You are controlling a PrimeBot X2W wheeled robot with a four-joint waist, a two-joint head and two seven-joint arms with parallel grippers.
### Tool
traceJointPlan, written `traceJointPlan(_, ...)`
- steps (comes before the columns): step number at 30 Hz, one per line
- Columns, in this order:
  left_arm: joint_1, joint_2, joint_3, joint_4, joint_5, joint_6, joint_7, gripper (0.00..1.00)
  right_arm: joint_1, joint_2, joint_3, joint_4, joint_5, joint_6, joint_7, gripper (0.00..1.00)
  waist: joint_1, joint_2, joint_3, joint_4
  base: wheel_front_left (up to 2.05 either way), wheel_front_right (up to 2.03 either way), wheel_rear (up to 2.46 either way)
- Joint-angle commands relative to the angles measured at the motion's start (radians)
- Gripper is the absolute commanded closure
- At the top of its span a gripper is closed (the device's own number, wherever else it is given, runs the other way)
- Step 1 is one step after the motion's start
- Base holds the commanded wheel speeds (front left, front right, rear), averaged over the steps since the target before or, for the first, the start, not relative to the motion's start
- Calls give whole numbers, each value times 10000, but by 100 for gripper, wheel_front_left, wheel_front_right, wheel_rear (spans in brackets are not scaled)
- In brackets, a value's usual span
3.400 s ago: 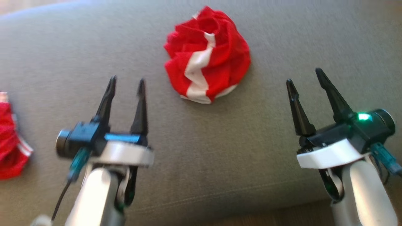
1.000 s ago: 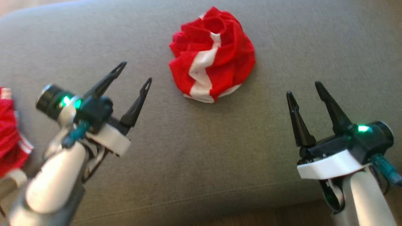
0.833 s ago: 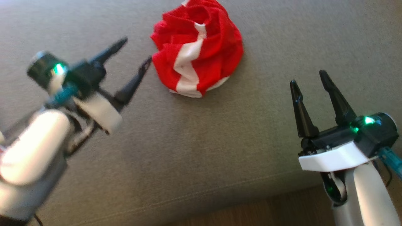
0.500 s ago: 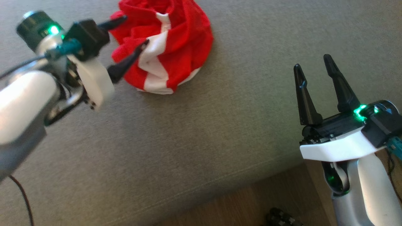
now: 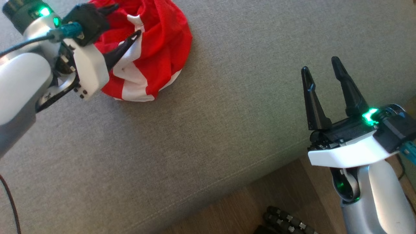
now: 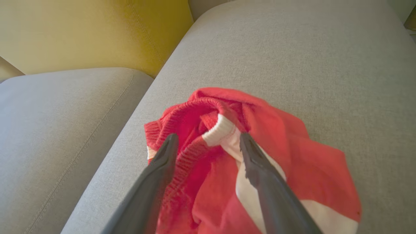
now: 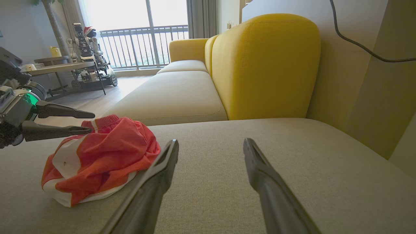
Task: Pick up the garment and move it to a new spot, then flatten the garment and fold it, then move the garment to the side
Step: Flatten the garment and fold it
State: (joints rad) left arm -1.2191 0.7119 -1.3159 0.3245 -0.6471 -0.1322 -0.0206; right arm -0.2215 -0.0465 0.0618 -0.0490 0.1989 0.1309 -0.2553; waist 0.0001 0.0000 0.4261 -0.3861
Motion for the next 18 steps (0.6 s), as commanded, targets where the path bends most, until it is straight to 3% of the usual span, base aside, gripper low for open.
traceJointPlan(1,-620,273,426,-154,-101,16,-40,0,-115,-37,214,-305,114,-2,-65,0,-1,0,3,-59,0,0,0)
traceJointPlan(6,-418,316,363,-622,114,16,376,0,-58,-37,254,-282,173,-2,-65,0,-1,0,-24,-191,0,0,0)
traceJointPlan(7,-307,340,362,-773,173,16,537,12,-51,-37,257,-276,183,-2,-65,0,-1,0,-38,-213,0,0,0)
traceJointPlan(10,-52,462,360,-1197,296,16,1026,87,-34,-37,265,-261,196,-2,-65,0,-1,0,-80,-267,0,0,0)
traceJointPlan(11,-13,514,359,-1312,306,16,1131,100,-34,-37,262,-267,203,-2,-65,0,-1,0,-89,-283,0,0,0)
traceJointPlan(18,38,773,358,-1535,373,16,1348,100,-13,-37,326,-285,262,-2,-65,0,-1,0,-131,-368,0,0,0)
